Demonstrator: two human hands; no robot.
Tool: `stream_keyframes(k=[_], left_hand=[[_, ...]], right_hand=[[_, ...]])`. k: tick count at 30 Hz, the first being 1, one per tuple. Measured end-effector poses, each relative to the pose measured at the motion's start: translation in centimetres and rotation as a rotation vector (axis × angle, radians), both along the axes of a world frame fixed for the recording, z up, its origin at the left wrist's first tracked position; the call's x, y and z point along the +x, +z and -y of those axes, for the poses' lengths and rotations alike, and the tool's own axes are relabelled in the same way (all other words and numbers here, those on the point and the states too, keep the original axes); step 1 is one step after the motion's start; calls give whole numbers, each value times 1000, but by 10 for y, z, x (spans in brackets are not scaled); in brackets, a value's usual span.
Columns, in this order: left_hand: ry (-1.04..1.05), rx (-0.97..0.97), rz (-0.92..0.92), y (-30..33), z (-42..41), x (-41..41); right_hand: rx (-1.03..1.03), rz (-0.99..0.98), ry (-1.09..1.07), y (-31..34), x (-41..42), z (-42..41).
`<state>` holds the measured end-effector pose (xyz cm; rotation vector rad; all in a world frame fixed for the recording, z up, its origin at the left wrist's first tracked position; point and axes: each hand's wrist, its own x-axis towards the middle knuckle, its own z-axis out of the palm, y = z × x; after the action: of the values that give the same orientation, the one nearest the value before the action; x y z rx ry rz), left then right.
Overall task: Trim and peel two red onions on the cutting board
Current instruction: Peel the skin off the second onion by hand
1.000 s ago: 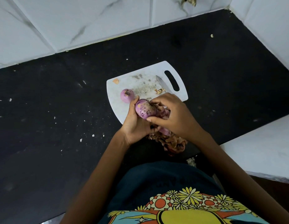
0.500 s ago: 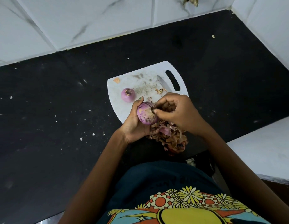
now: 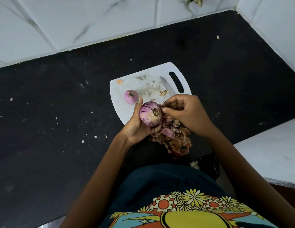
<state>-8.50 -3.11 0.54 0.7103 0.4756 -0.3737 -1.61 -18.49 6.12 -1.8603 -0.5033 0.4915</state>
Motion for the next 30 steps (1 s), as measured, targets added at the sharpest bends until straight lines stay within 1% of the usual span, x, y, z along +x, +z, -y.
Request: stream_keyframes(k=[3,6,10,12,17,19,22,25,27,30], left_hand=[[-3,-8,61,-4,-1,0],[3,-62,120,-5,-3,-1],[36,-84,139,-5,-2,0],[55,-82,135,-5,-1,2],[153,-95,80,-2,-1,3],[166,-87,82,-1,0,4],[167,-76,72,-1,2,5],[169,-75,78,-4,2,5],[161,-40,81,-6,1,6],[135,12,65,-7,1,5]], right_hand=[[-12,-15,-91,-5,1,0],[-47,78,-97,-5,-2,2],[-54,288,158,-6,-13,2],[-60,425,208,-14,-17,1],[-89,696,80,-26,-23,-2],[-95,747,49,-29,-26,-4],[-86,719,8,-31,-28,-6],[-62,651,-13,-30,-30,-5],[-26,578,-41,-25,-32,-4],[19,410,-83,-17,-32,-6]])
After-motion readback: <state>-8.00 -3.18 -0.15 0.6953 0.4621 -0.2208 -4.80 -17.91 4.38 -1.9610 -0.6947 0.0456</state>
